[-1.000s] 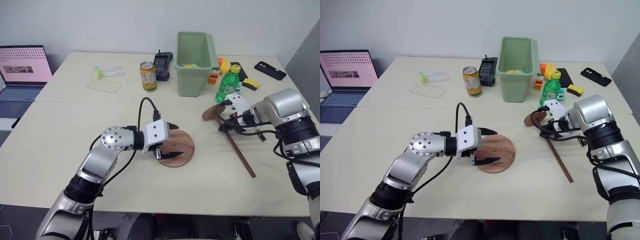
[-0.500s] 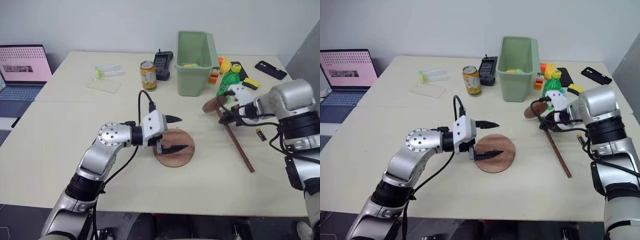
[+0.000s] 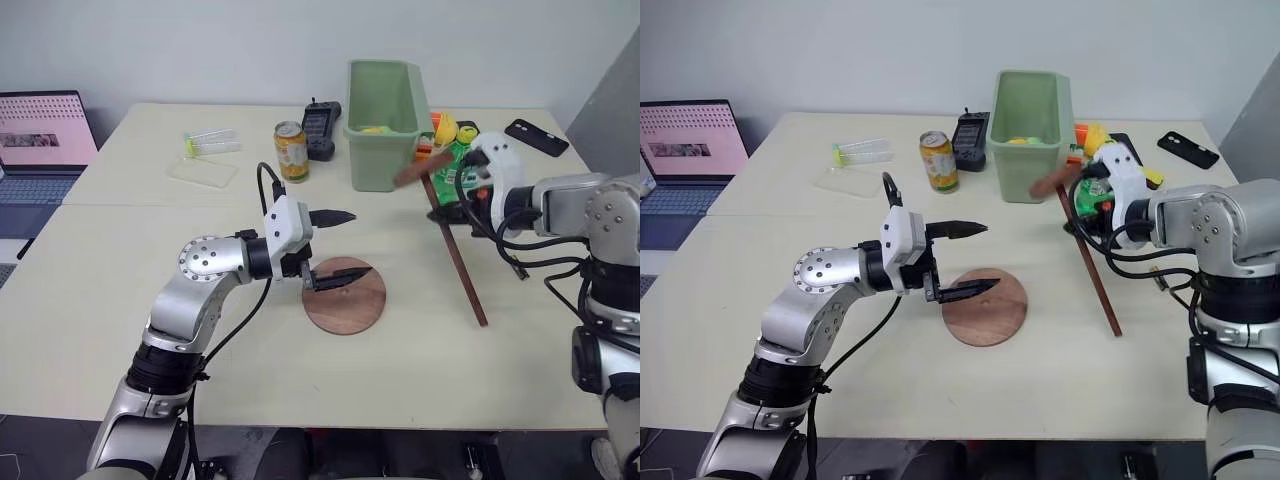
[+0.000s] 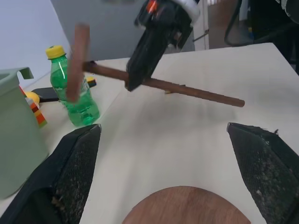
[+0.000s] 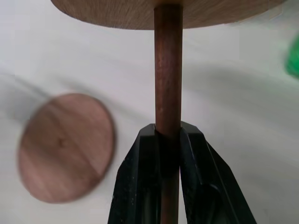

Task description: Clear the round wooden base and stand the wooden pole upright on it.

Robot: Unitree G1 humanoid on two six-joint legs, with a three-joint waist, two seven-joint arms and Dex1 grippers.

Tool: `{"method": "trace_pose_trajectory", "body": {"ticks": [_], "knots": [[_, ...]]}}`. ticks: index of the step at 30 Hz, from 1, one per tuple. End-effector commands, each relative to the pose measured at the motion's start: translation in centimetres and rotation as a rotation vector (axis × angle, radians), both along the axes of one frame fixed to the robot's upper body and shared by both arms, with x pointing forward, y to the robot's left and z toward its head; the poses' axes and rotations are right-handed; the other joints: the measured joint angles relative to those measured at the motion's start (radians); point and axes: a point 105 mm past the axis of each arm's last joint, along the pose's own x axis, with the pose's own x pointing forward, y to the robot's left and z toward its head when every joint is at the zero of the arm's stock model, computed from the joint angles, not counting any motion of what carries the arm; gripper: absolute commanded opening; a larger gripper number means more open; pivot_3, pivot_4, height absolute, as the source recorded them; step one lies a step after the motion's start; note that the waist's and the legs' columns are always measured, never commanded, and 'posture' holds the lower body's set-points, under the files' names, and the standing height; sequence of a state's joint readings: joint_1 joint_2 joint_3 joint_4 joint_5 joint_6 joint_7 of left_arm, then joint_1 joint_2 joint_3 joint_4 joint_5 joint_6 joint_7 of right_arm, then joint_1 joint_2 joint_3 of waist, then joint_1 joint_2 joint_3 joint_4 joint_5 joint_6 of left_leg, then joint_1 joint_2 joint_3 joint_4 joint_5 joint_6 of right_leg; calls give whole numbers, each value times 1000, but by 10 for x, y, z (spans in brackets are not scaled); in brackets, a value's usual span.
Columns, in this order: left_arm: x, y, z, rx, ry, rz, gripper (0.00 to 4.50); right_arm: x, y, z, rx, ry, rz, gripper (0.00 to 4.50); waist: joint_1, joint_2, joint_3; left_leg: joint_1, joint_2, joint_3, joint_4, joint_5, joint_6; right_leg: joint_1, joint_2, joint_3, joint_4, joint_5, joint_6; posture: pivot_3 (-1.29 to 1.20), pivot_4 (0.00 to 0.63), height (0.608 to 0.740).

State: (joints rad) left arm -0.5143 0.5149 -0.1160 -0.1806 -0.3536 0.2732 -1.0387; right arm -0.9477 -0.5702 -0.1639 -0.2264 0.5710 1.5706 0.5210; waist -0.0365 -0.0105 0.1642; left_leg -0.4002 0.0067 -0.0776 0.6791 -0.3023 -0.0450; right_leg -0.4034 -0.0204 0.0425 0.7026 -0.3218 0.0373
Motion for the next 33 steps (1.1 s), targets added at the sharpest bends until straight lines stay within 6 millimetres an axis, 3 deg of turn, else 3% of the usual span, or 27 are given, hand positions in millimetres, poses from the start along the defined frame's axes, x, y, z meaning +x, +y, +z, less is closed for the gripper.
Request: {"method": "trace_pose_trajectory", "body": {"ticks": [1, 6, 11, 14, 23, 33], "knots": [[1, 16, 15, -12, -52, 19, 4500, -30, 22, 47, 197, -269, 176, 212, 1, 0, 0, 0, 0, 0, 0, 0, 0, 0, 0, -1, 1, 0, 0, 0, 150, 740], [0, 28, 21, -14, -50, 28, 4500, -46, 40, 63, 249, -495, 244, 212, 3, 0, 0, 0, 0, -1, 1, 0, 0, 0, 0, -1, 2, 0, 0, 0, 150, 740], [1, 54, 4, 157, -60, 83, 4500, -57, 56, 69, 282, -727, 281, 212, -6, 0, 0, 1, 1, 0, 1, 0, 0, -1, 0, 0, 3, 0, 0, 0, 150, 740], [3, 66, -6, 257, -68, 106, 4500, -58, 65, 55, 345, -774, 259, 212, -8, -1, -1, 1, 1, -1, 0, 0, -1, -1, 1, -1, 3, 0, 0, 0, 150, 740], [-5, 75, -19, 367, -18, 65, 4500, -68, 94, 16, 405, -787, 315, 212, -12, 0, 0, 2, 2, -1, 1, 1, -1, -2, 2, 0, 5, 0, 0, 0, 150, 740], [-12, 86, -26, 367, 33, 82, 4500, -77, 109, 0, 437, -786, 342, 212, -15, 0, 0, 2, 2, -1, 1, 1, -1, -2, 2, 0, 5, 0, 0, 0, 150, 740]]}}
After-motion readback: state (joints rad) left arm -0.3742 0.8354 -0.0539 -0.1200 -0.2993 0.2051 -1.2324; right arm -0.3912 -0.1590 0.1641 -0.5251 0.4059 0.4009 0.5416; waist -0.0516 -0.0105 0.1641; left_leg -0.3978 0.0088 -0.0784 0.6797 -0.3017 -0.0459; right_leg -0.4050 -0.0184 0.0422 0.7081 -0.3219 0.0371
